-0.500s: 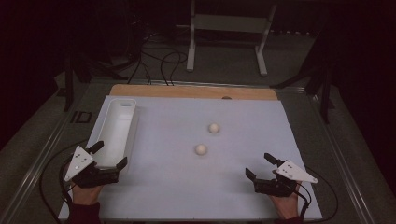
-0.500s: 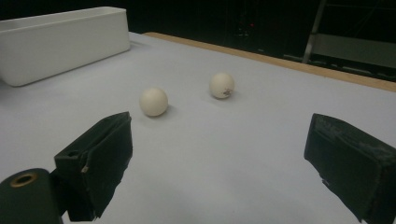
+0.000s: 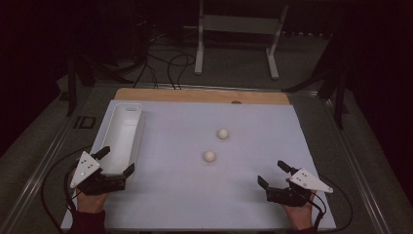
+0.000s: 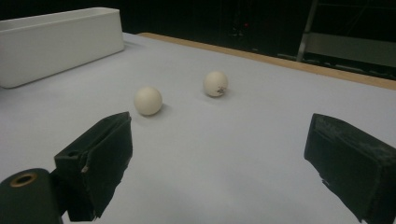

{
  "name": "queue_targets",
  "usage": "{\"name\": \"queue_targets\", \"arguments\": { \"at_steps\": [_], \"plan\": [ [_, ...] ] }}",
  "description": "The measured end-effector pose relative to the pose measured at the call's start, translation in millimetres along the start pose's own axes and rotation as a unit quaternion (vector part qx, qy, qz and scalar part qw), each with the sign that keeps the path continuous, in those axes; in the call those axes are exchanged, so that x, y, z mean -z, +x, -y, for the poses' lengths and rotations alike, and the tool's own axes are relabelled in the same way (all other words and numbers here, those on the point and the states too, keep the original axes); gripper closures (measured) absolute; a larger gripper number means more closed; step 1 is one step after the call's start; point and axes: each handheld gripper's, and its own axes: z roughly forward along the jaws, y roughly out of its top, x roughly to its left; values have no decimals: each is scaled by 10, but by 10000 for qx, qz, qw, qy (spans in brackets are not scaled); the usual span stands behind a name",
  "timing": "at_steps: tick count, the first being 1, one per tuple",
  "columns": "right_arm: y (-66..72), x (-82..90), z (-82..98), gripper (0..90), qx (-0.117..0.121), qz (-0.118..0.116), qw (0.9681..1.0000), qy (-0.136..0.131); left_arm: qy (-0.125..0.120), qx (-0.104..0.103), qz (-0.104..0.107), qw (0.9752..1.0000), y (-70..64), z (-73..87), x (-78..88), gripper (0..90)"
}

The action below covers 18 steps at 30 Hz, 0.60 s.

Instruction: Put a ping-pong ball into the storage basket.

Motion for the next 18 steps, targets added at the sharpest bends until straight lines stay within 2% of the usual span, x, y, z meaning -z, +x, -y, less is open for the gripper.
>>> {"name": "queue_targets", "arguments": {
  "at_steps": [10, 14, 18],
  "plan": [
    [0, -14, 9, 76, -19, 8, 10000, 10, -22, 52, 1, 10000, -46, -48, 10, 0],
    [-9, -21, 12, 76, -60, 16, 10000, -7, 88, -32, 22, 10000, -89, -89, -4, 0],
    [-9, -32, 12, 76, -47, 17, 10000, 4, 123, -24, 86, 9999, -116, -125, -13, 0]
  ]
}}
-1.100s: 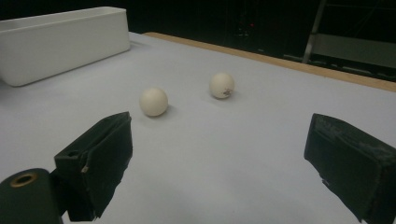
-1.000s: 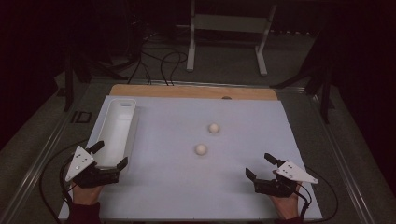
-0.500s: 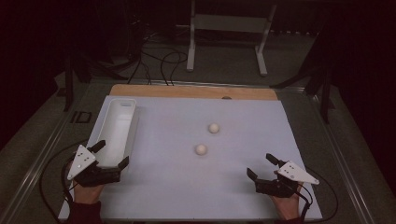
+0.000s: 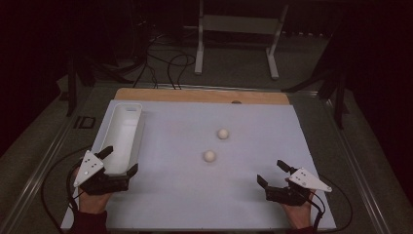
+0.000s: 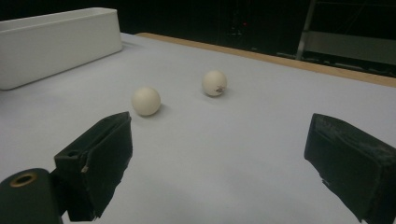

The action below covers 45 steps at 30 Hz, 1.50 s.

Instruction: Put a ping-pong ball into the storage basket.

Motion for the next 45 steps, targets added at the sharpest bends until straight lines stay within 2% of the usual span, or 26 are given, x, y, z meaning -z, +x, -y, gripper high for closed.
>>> {"name": "queue_targets", "arguments": {
  "at_steps": [7, 18, 24, 37, 45],
  "plan": [
    [-3, -23, 1, 76, -54, 0, 10000, -41, 64, 16, 36, 10000, -43, -63, 2, 0],
    [-18, -51, -13, 76, -33, -11, 10000, -27, 163, -177, 245, 9994, -135, -156, -86, 0],
    [-22, -73, -14, 77, -18, -28, 10000, 19, 259, -243, 343, 9988, -182, -193, -179, 0],
    [-58, -71, -22, 76, 58, 10, 10000, 39, 182, -268, 431, 9985, -241, -325, -326, 0],
    [-73, -72, -16, 76, 74, 24, 9999, 67, 303, -301, 499, 9978, -275, -400, -453, 0]
  ]
}}
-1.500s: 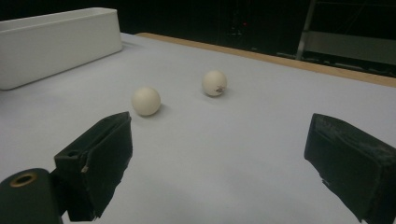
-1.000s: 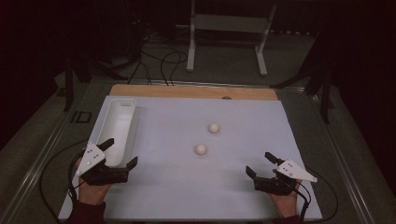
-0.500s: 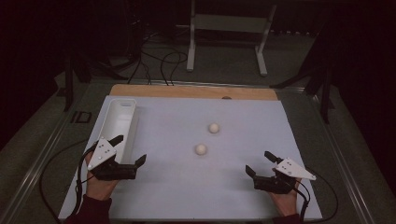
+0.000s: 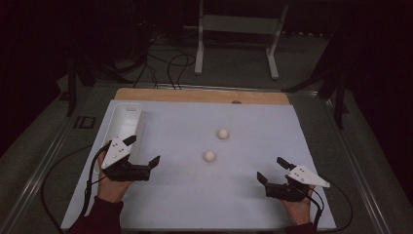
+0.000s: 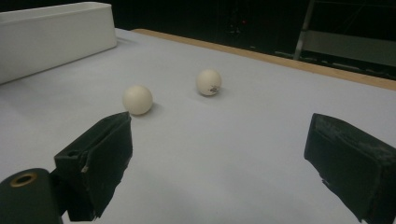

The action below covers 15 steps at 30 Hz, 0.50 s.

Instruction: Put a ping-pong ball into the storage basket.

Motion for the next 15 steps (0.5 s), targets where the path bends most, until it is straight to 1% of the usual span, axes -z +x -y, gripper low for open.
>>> {"name": "queue_targets", "arguments": {
  "at_steps": [3, 6, 9, 12, 15],
  "plan": [
    [-9, -7, 4, 76, 73, -12, 10000, 45, 68, -47, -6, 10000, -14, -31, -32, 0],
    [-18, -21, 15, 77, 75, -14, 9999, 77, 78, -71, 9, 9999, -29, -61, -55, 0],
    [-7, -36, 15, 76, 105, -30, 9999, 77, 74, -30, 21, 10000, -25, -77, -79, 0],
    [-2, -37, 14, 76, 66, -23, 10000, 50, 107, 1, 40, 9999, -25, -87, -115, 0],
    [3, -34, 16, 76, 44, -13, 10000, 25, 125, -24, 89, 9999, -41, -102, -152, 0]
  ]
}}
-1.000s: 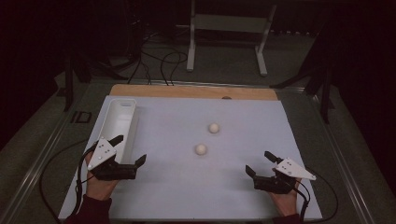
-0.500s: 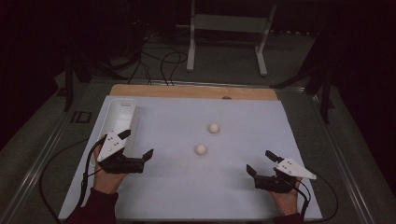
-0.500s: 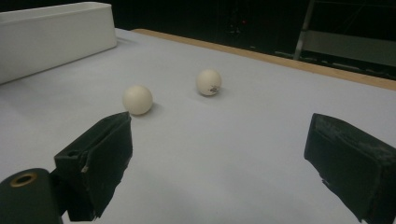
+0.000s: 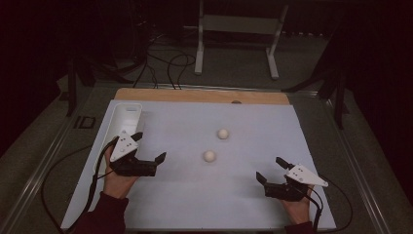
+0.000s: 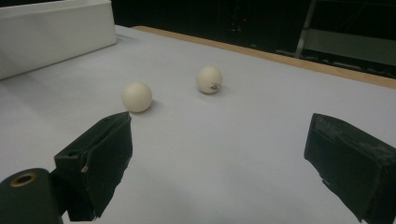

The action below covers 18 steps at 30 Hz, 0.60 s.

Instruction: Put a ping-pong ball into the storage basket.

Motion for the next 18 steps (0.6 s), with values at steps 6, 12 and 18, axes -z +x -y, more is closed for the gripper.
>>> {"name": "queue_targets", "arguments": {
  "at_steps": [6, 12, 18],
  "plan": [
    [8, 7, 2, 76, -23, 21, 10000, -19, 102, -88, 75, 9999, -35, -57, -80, 0],
    [8, 6, 5, 76, -32, 28, 10000, -21, 205, -195, 162, 9995, -68, -118, -156, 0],
    [6, 3, 4, 76, -33, 25, 10000, -19, 331, -229, 289, 9988, -83, -152, -244, 0]
  ]
}}
